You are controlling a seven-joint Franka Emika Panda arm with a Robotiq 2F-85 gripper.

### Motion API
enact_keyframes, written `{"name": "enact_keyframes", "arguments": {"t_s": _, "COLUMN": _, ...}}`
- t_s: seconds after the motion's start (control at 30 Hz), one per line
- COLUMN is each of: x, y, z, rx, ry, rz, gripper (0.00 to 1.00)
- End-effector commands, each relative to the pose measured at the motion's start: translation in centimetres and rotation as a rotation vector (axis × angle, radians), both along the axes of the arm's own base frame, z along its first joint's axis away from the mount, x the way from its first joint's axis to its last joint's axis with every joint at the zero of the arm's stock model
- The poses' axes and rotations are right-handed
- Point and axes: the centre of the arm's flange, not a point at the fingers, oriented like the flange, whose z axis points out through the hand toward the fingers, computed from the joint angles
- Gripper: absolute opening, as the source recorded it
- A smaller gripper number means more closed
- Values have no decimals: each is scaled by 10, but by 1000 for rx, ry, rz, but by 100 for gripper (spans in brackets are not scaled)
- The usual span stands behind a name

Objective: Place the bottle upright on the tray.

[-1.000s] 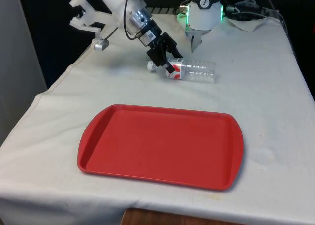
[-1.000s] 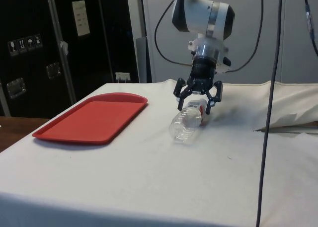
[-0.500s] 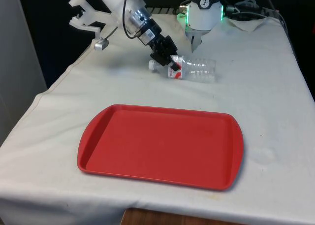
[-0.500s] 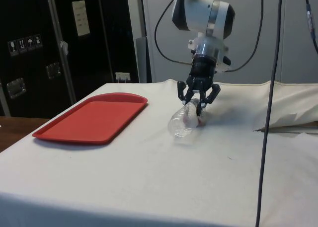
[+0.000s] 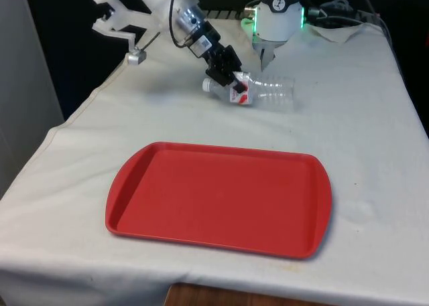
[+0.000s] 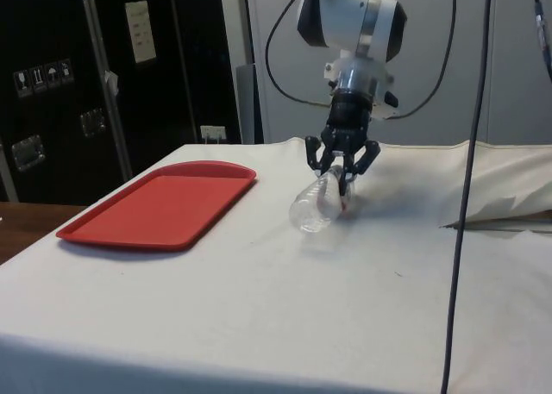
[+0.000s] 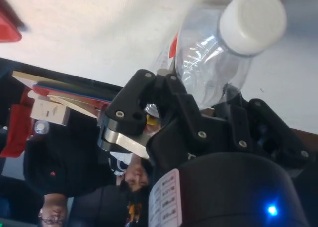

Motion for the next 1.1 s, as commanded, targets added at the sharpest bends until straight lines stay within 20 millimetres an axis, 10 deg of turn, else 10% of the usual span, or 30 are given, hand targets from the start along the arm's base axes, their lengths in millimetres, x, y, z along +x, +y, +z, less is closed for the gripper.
{"name": "enact_keyframes", "arguments": {"t_s": 0.0, "x": -1, "y": 1, "z": 5, "rx": -15, "ry": 5, "rz": 0, "gripper": 14}}
{"name": "enact_keyframes", "arguments": {"t_s": 1.07, "x": 10, "y": 11, "z": 79, "rx": -46, "ry": 29, "rz": 23, "gripper": 14}}
